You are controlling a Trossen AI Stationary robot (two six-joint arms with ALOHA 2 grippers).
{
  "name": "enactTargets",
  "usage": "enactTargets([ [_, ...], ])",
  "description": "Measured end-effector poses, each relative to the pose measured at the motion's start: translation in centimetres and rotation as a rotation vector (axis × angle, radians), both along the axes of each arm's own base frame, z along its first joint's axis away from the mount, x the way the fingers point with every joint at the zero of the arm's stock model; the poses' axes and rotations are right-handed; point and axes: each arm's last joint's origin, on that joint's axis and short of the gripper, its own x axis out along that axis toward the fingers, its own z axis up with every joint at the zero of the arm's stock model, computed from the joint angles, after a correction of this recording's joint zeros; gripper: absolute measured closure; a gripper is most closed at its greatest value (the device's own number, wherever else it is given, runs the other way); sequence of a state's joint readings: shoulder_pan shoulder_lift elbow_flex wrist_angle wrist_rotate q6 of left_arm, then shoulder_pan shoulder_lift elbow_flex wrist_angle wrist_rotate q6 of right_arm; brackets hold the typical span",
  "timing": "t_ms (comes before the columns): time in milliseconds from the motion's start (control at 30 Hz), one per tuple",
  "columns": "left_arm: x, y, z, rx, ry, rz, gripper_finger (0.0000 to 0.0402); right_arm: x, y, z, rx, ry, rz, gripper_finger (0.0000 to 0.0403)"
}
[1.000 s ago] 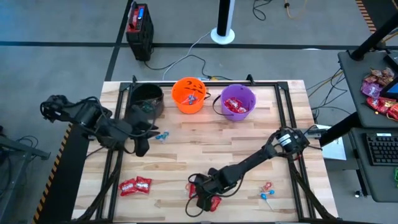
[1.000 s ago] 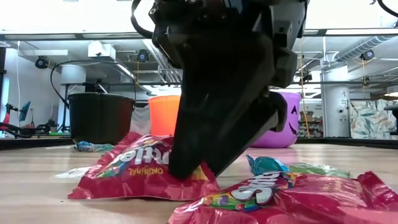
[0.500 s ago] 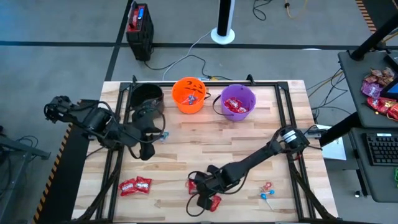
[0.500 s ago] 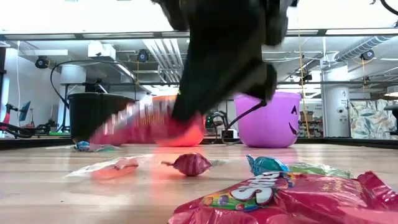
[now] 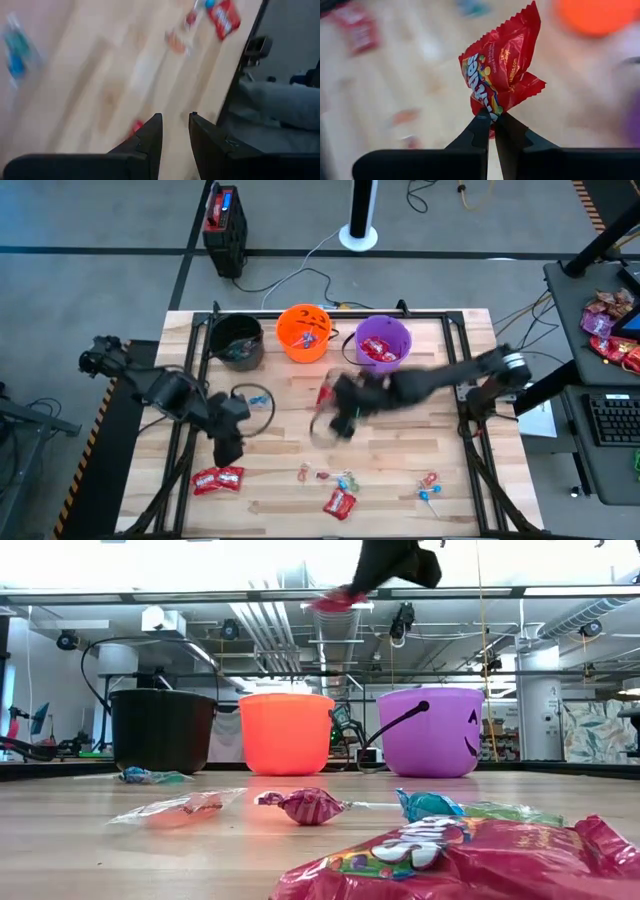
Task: Sort candy by brand, put in halloween buckets
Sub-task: Put the red candy into the violet bucket
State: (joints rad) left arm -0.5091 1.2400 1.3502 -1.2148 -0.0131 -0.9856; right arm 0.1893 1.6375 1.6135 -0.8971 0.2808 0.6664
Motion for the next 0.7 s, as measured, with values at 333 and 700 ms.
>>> enactTargets([
  [333,1.5,-4.3,-3.6,-0.155,0.33,0.231,0.0322,-6.8,-16.4,2.7,-0.073,0.231,-0.307,0.039],
  [700,3.0,-5.7,-5.7,-0.226,0.517,0.429,0.0322,-9.2,-22.0,1.0,0.061,0.371,-0.355,0.0346],
])
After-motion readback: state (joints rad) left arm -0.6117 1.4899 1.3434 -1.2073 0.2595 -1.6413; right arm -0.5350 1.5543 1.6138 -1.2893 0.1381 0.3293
